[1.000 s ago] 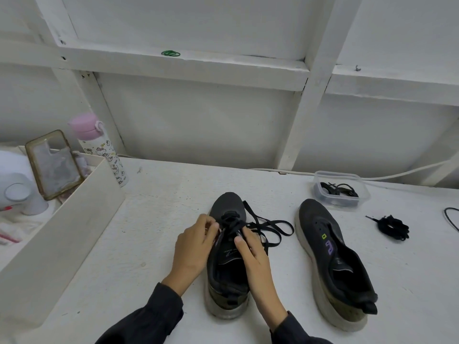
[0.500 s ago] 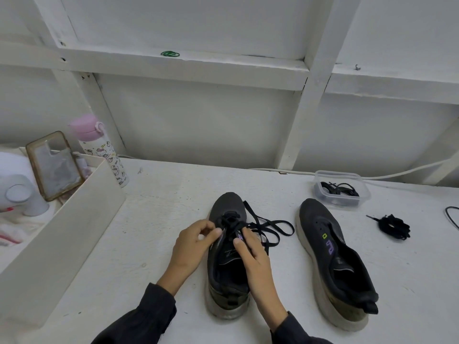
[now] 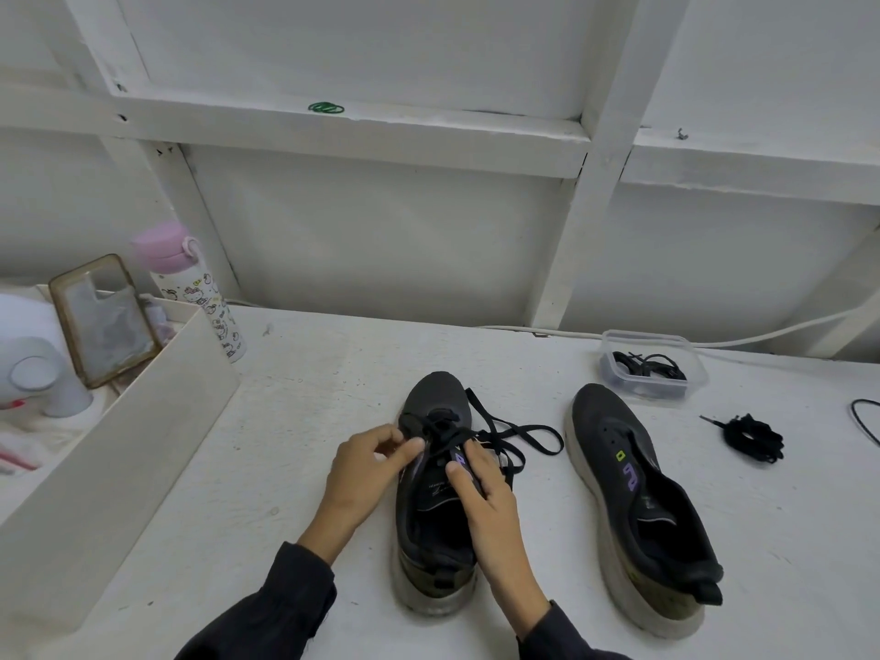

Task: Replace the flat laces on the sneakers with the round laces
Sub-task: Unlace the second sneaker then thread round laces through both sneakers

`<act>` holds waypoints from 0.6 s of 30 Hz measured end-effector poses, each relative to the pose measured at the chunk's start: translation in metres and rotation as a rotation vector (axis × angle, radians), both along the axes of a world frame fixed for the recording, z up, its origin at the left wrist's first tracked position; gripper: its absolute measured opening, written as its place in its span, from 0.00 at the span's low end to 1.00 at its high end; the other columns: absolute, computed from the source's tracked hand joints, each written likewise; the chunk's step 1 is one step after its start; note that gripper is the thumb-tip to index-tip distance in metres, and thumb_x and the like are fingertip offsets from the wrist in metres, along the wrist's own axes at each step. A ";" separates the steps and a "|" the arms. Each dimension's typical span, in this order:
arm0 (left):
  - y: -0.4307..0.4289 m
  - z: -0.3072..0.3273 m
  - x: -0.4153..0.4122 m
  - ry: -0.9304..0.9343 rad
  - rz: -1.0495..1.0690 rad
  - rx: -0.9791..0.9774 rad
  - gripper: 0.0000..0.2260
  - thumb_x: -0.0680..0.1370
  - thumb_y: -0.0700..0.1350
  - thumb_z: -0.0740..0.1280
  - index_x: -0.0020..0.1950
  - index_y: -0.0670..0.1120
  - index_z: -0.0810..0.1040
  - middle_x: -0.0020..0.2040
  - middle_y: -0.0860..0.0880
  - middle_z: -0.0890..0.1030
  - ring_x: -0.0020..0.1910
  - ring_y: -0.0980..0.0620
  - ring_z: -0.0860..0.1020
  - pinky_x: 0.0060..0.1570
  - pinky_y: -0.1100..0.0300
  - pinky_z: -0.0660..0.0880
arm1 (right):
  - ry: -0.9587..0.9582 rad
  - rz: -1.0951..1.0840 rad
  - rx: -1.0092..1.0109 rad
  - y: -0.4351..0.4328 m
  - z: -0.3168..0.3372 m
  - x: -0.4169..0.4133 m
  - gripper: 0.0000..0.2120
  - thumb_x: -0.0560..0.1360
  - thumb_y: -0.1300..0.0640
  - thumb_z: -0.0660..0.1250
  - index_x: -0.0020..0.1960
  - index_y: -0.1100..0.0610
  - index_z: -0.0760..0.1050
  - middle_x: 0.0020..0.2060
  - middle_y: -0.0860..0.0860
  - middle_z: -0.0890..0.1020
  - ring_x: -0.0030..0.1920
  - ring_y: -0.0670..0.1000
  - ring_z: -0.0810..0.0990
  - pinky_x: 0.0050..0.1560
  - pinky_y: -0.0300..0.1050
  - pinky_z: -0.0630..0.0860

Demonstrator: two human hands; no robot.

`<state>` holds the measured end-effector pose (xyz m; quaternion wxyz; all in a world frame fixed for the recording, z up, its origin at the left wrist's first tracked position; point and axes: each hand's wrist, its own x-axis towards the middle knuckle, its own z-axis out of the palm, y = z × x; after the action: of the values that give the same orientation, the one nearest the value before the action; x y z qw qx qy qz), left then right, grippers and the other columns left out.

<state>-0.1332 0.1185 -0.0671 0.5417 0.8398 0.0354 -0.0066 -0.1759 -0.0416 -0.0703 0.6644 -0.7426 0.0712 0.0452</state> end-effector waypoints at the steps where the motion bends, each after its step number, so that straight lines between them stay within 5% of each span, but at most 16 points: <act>1: 0.003 0.002 0.003 -0.027 0.045 -0.019 0.13 0.70 0.61 0.71 0.33 0.53 0.77 0.32 0.56 0.79 0.37 0.56 0.77 0.45 0.53 0.74 | 0.007 0.005 0.001 -0.001 -0.001 0.000 0.23 0.79 0.52 0.65 0.73 0.51 0.68 0.71 0.43 0.69 0.71 0.40 0.65 0.67 0.30 0.60; 4: 0.008 0.011 0.010 -0.082 0.234 -0.146 0.09 0.77 0.49 0.71 0.37 0.51 0.79 0.31 0.63 0.79 0.35 0.62 0.75 0.44 0.56 0.71 | -0.009 0.000 -0.013 -0.001 0.001 -0.001 0.25 0.77 0.45 0.66 0.72 0.50 0.70 0.71 0.45 0.71 0.71 0.42 0.67 0.73 0.42 0.63; 8: 0.006 0.016 0.001 0.011 0.163 -0.150 0.12 0.76 0.56 0.69 0.37 0.50 0.80 0.33 0.61 0.79 0.37 0.58 0.76 0.43 0.59 0.71 | -0.036 -0.046 0.000 0.003 0.000 -0.001 0.36 0.68 0.34 0.63 0.71 0.51 0.71 0.69 0.46 0.73 0.70 0.44 0.69 0.73 0.51 0.65; 10: 0.001 0.014 -0.007 0.076 0.015 -0.132 0.15 0.73 0.59 0.72 0.36 0.49 0.80 0.33 0.56 0.80 0.35 0.57 0.76 0.41 0.60 0.72 | -0.043 -0.042 0.005 0.004 -0.001 0.000 0.34 0.69 0.34 0.63 0.71 0.51 0.72 0.69 0.46 0.74 0.70 0.44 0.69 0.73 0.52 0.66; 13: -0.003 0.009 -0.010 0.034 -0.066 -0.079 0.10 0.74 0.50 0.74 0.36 0.47 0.81 0.35 0.51 0.82 0.40 0.50 0.79 0.43 0.60 0.74 | -0.043 -0.020 -0.015 0.003 0.001 -0.001 0.31 0.71 0.36 0.63 0.70 0.49 0.72 0.67 0.46 0.74 0.68 0.44 0.71 0.71 0.50 0.67; 18: 0.008 0.023 0.003 -0.035 0.298 -0.260 0.09 0.77 0.45 0.70 0.37 0.48 0.77 0.32 0.55 0.76 0.37 0.53 0.72 0.41 0.57 0.68 | -0.022 -0.016 0.007 0.000 0.001 -0.001 0.24 0.79 0.47 0.65 0.73 0.51 0.69 0.71 0.44 0.70 0.73 0.42 0.64 0.75 0.44 0.60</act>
<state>-0.1300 0.1266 -0.0437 0.6411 0.7483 0.1486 0.0838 -0.1770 -0.0419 -0.0691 0.6681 -0.7401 0.0696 0.0318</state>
